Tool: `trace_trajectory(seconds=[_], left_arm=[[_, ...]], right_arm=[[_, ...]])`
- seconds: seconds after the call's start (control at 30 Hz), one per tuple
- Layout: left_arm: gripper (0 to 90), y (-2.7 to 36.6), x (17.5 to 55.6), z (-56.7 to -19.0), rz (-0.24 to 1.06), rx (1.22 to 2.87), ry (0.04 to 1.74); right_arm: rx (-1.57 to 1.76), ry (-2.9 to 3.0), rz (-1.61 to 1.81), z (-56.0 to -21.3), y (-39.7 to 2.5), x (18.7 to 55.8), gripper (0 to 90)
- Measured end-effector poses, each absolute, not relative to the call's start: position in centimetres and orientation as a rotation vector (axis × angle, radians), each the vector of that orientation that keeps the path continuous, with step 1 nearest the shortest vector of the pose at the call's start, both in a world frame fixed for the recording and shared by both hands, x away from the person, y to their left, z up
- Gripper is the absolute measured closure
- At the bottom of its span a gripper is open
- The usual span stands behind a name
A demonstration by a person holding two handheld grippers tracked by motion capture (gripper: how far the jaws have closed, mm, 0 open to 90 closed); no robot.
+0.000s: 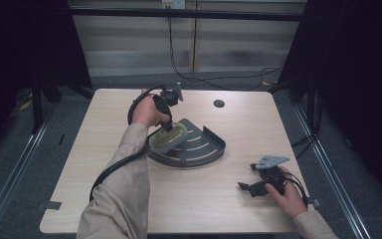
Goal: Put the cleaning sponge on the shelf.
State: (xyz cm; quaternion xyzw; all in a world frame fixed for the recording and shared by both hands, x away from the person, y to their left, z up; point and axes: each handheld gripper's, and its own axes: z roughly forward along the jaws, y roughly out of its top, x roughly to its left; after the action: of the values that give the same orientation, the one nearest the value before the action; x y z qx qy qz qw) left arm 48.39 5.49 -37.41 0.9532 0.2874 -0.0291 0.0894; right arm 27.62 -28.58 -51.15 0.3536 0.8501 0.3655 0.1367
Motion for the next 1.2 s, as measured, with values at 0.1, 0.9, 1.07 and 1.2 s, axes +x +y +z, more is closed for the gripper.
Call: trace_trajectory(seconds=[0.1, 0.9, 1.07, 1.2], left_arm=[[71.5, 5.5, 48.5, -37.8, -0.101, 2.847, 0.849], [71.4, 6.0, 48.8, -39.9, -0.092, 2.838, 0.897], [71.4, 6.0, 48.8, -40.2, -0.089, 2.838, 0.899], [71.4, 5.9, 48.8, -40.4, -0.087, 2.839, 0.906]], right_arm=[[1.025, 2.460, 1.055, -51.1, -28.6, 27.6, 10.5], [1.025, 2.460, 1.061, -51.2, -28.6, 27.6, 10.5], [1.026, 2.459, 1.058, -51.2, -28.6, 27.6, 10.5], [1.025, 2.460, 1.061, -51.2, -28.6, 27.6, 10.5]])
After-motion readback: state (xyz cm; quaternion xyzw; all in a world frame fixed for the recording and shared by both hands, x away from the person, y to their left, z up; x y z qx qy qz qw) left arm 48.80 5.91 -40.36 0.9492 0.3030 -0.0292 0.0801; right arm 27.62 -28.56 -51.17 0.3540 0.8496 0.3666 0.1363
